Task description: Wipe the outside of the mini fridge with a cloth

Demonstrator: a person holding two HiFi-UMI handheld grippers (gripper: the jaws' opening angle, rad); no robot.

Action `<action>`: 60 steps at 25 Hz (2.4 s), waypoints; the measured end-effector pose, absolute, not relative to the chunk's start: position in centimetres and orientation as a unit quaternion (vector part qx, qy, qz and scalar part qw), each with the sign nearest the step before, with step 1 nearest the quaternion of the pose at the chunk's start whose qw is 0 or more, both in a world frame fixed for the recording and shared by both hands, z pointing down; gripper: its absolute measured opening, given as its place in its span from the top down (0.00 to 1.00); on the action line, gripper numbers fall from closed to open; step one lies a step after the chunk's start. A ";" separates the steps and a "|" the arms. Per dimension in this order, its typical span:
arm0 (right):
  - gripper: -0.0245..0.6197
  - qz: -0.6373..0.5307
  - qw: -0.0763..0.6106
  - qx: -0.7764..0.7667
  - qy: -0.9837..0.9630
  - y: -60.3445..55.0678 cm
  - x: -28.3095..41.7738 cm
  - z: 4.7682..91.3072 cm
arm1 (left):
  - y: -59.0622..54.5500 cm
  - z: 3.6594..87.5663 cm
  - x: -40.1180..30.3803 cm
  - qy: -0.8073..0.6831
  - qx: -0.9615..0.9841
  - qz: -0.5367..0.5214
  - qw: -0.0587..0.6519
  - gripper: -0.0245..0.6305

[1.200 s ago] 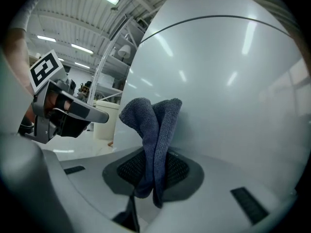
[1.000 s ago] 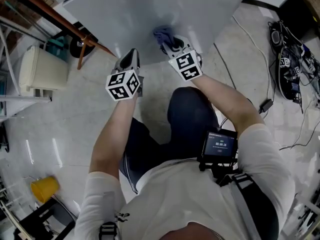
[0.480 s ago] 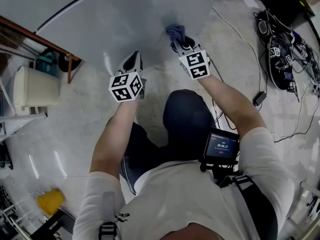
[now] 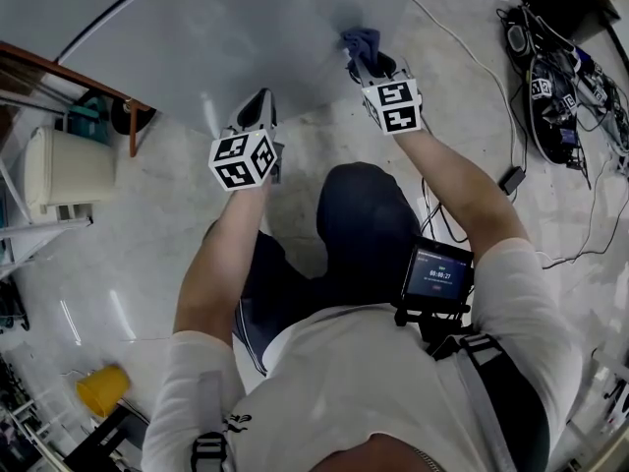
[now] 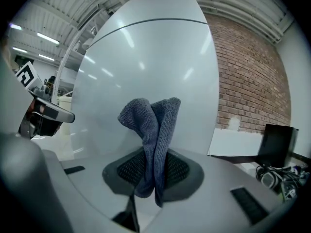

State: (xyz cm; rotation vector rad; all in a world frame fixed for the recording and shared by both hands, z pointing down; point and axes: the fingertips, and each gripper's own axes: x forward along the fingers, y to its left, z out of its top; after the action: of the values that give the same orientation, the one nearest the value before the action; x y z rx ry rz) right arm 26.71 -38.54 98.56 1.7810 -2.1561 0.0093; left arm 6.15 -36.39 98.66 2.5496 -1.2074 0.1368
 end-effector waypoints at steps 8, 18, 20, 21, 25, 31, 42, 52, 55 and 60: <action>0.83 -0.007 0.178 0.583 -0.793 -37.1 21.4 99.3 | -35.8 98.7 2.9 -0.448 0.879 0.041 0.157 0.96; 0.83 -0.033 0.196 0.452 -0.870 -35.8 5.6 102.8 | -34.2 99.8 -8.1 -0.523 0.836 0.045 0.161 0.96; 0.83 -0.037 0.202 0.425 -0.882 -36.1 2.3 104.0 | -33.6 100.0 -10.4 -0.537 0.827 0.049 0.161 0.96; 0.83 -0.041 0.204 0.412 -0.887 -36.2 0.7 104.5 | -33.3 100.1 -11.6 -0.544 0.822 0.051 0.161 0.96; 0.83 -0.047 0.205 0.380 -0.901 -36.7 -4.8 105.6 | -32.3 100.8 -15.8 -0.571 0.802 0.055 0.166 0.96; 0.83 -0.045 0.209 0.356 -0.910 -36.7 -9.3 108.0 | -30.9 101.8 -19.1 -0.589 0.786 0.071 0.173 0.96; 0.83 -0.033 0.218 0.399 -0.890 -39.2 -5.8 109.3 | -31.6 102.5 -17.9 -0.576 0.796 0.077 0.170 0.96; 0.83 -0.012 0.220 0.451 -0.865 -38.8 3.3 109.2 | -33.9 103.4 -9.4 -0.521 0.831 0.079 0.177 0.96; 0.83 -0.006 0.222 0.471 -0.854 -38.7 6.7 109.3 | -34.6 103.9 -6.4 -0.503 0.841 0.080 0.180 0.96; 0.83 0.008 0.223 0.514 -0.828 -38.7 13.3 109.2 | -35.4 104.7 -1.5 -0.475 0.856 0.086 0.185 0.96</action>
State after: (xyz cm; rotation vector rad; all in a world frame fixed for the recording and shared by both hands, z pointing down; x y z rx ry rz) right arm 13.34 -38.69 109.21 1.4190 -2.2874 0.0215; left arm -1.53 -35.38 104.68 2.4115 -1.3383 0.2436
